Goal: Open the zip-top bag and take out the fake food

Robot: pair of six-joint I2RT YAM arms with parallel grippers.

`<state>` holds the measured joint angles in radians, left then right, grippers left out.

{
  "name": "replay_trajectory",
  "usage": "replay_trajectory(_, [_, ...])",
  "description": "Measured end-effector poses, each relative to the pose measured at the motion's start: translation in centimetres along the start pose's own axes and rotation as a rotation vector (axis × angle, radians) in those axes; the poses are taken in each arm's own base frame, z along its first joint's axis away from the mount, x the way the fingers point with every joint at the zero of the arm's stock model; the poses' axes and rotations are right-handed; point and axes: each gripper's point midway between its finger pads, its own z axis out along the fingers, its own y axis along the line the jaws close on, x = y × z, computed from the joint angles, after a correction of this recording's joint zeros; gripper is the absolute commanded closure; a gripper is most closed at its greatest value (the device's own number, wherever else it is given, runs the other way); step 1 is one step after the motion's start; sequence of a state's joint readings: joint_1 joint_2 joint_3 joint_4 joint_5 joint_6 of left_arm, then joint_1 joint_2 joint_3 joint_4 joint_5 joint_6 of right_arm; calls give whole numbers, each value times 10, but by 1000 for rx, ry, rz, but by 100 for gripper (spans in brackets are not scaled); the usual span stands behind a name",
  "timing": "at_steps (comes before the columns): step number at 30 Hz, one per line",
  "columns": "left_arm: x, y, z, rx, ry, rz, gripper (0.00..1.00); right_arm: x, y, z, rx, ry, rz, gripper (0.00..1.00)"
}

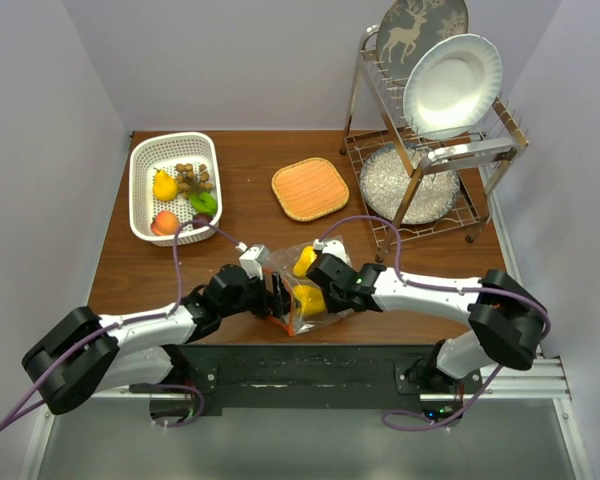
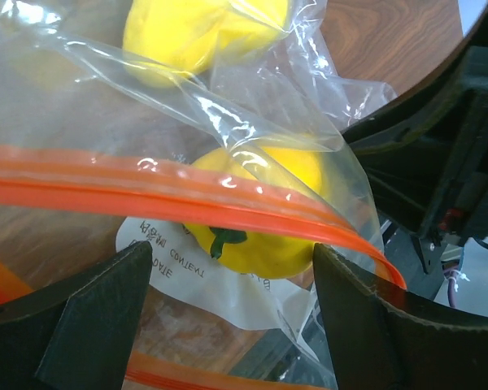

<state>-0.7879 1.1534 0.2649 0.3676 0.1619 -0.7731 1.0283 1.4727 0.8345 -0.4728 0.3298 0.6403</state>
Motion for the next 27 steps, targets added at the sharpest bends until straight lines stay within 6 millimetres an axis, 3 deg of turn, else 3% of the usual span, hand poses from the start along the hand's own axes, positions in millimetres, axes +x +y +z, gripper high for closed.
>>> replay_trajectory(10, [5,2,8,-12,22,0,14,3,10,18,-18,21,-9,59])
replay_trajectory(23, [-9,15,22,-130,0,18,13,-8,19,25,-21,24,-51,55])
replay_trajectory(26, [-10,16,24,-140,-6,20,18,-8,19,29,-12,34,-64,56])
replay_trajectory(27, [-11,16,24,-142,-8,20,24,-8,19,29,-11,36,-67,59])
